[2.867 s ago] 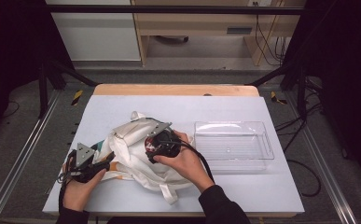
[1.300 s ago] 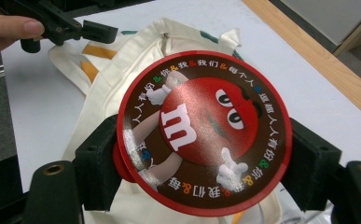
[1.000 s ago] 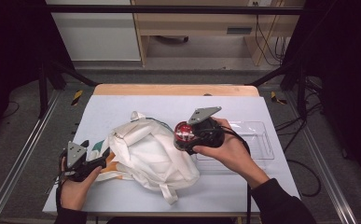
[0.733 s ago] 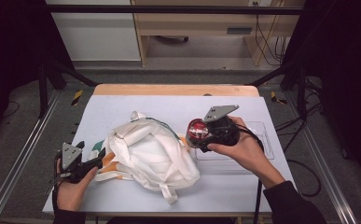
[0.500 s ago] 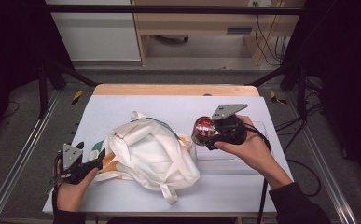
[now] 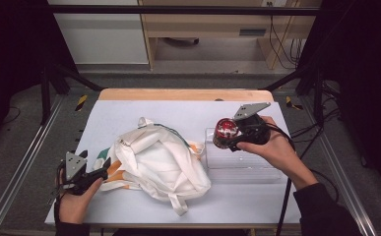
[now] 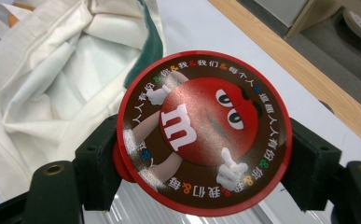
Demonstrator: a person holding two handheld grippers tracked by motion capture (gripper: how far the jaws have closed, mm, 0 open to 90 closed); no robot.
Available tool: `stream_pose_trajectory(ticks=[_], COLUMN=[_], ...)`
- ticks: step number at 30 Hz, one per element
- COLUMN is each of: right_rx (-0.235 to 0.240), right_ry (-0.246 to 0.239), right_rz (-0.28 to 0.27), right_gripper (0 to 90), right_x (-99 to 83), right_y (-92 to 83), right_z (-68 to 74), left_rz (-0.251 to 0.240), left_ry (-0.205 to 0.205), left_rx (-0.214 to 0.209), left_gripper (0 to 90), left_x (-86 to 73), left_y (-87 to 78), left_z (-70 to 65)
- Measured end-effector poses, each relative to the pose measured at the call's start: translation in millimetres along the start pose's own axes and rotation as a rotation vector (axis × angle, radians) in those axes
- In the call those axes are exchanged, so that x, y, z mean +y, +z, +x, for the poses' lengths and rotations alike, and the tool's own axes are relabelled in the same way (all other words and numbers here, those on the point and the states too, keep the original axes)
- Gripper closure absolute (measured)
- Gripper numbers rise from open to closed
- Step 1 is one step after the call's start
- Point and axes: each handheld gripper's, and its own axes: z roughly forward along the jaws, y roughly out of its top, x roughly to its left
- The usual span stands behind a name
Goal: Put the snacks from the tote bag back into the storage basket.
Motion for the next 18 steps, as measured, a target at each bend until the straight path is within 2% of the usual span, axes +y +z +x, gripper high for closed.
stream_pose_trajectory(ticks=[2, 9, 13, 18], right_rx=[0.006, 0.022, 0.042, 0.060], right_ry=[-0.002, -0.006, -0.009, -0.011], right_rz=[0.014, 0.028, 0.021, 0.039], right_gripper=[25.7, 25.7, 25.7, 25.7], right_x=[-2.8, -7.0, -8.0, -10.1], right_y=[5.5, 12.0, 14.3, 22.1], right_z=[-7.4, -14.2, -17.0, -20.9], left_rz=[0.001, 0.011, 0.009, 0.009], left_ry=[0.000, 0.028, 0.016, 0.003], left_rx=[0.005, 0.006, 0.019, 0.027], left_gripper=[16.6, 16.3, 15.8, 15.8], left_x=[0.3, -0.4, -1.7, -2.6], left_y=[0.0, -0.8, -1.8, -2.7], left_z=[-0.8, 1.8, 2.7, 3.1])
